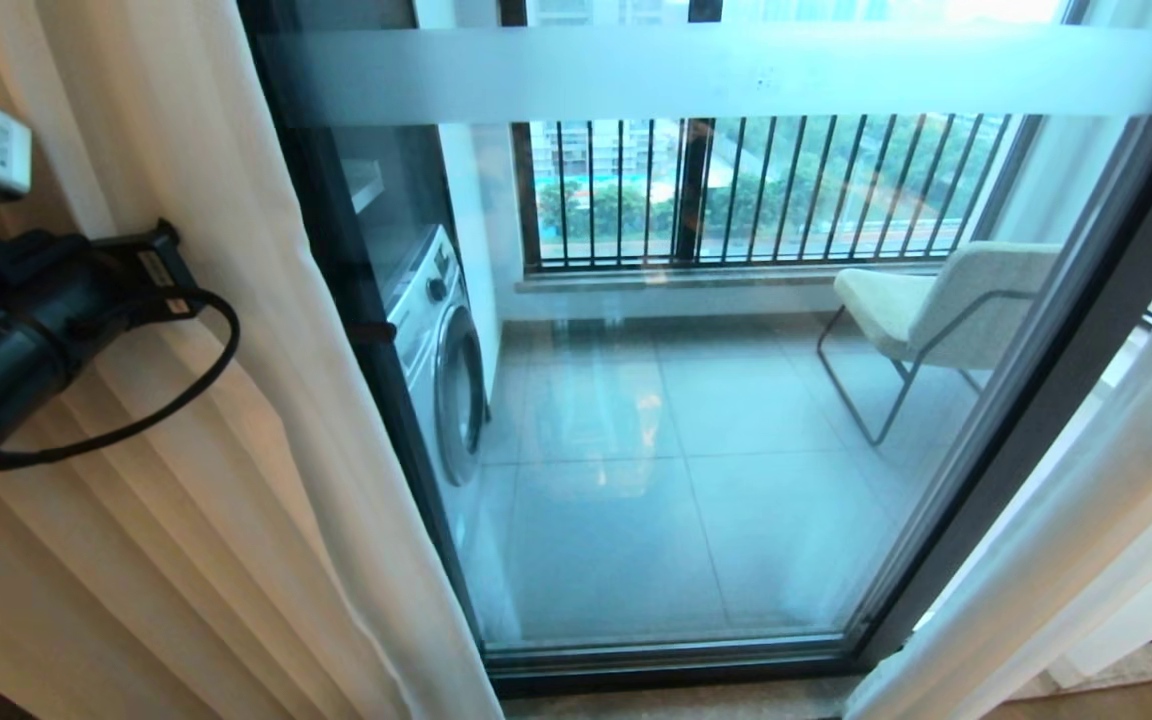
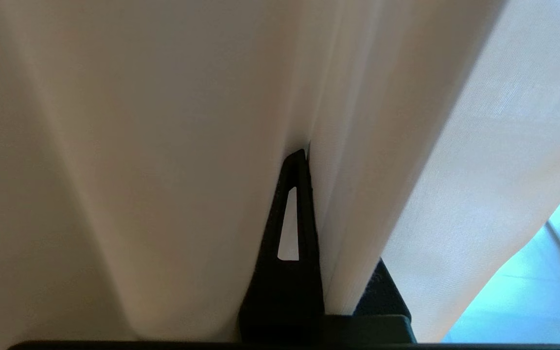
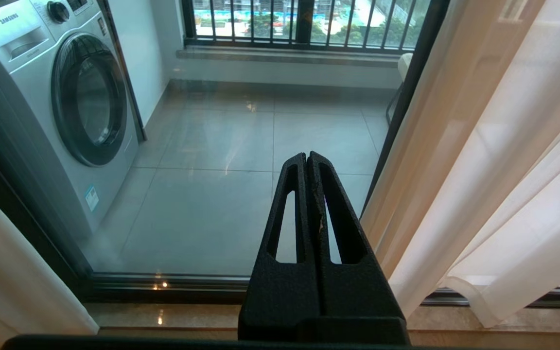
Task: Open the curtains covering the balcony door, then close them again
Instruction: Pull the inner curtains open on both sides
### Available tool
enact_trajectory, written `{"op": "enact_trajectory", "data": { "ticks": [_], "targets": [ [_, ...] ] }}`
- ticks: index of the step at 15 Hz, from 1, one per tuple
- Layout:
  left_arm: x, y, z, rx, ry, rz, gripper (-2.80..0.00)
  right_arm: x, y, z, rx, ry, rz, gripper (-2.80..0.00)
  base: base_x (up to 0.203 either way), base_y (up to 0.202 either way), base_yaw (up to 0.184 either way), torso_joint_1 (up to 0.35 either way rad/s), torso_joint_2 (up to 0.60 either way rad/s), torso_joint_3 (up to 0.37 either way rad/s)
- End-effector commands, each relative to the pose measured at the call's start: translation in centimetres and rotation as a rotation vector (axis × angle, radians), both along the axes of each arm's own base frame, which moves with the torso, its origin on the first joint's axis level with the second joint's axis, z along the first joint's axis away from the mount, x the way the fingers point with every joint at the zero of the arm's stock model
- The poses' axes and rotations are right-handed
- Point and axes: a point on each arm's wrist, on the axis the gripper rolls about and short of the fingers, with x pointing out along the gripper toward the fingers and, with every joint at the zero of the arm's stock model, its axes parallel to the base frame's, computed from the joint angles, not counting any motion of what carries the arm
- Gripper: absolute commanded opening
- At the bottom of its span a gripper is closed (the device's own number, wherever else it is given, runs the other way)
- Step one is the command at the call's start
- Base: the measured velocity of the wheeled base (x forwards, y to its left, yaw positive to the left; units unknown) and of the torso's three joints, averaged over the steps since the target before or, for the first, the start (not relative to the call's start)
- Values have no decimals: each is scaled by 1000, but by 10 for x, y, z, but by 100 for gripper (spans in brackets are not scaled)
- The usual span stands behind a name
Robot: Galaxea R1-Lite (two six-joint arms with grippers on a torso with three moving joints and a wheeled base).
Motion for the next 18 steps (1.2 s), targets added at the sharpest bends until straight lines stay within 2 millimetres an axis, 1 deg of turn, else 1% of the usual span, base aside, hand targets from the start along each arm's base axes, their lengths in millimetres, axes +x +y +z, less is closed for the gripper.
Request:
{"op": "enact_trajectory", "data": {
  "ticks": [1, 4, 8, 10, 12, 14, 18],
  "targets": [
    [1, 1, 0, 0, 0, 4, -280, 0, 0, 0, -1, 1, 1, -280, 0, 0, 0, 0, 0, 0],
    [1, 1, 0, -1, -3, 4, -280, 0, 0, 0, -1, 1, -1, -280, 0, 0, 0, 0, 0, 0],
    [10, 0, 2, -4, -5, 8, -280, 0, 0, 0, -1, 1, -1, -280, 0, 0, 0, 0, 0, 0],
    [14, 4, 4, -3, -10, 27, -280, 0, 0, 0, -1, 1, 0, -280, 0, 0, 0, 0, 0, 0],
    [18, 10, 3, -3, -9, 52, -280, 0, 0, 0, -1, 1, 0, -280, 0, 0, 0, 0, 0, 0],
    [20, 17, 6, -4, -48, 77, -280, 0, 0, 0, -1, 1, 1, -280, 0, 0, 0, 0, 0, 0],
    [22, 37, 13, -2, -86, 154, -280, 0, 0, 0, -1, 1, 0, -280, 0, 0, 0, 0, 0, 0]
  ]
}}
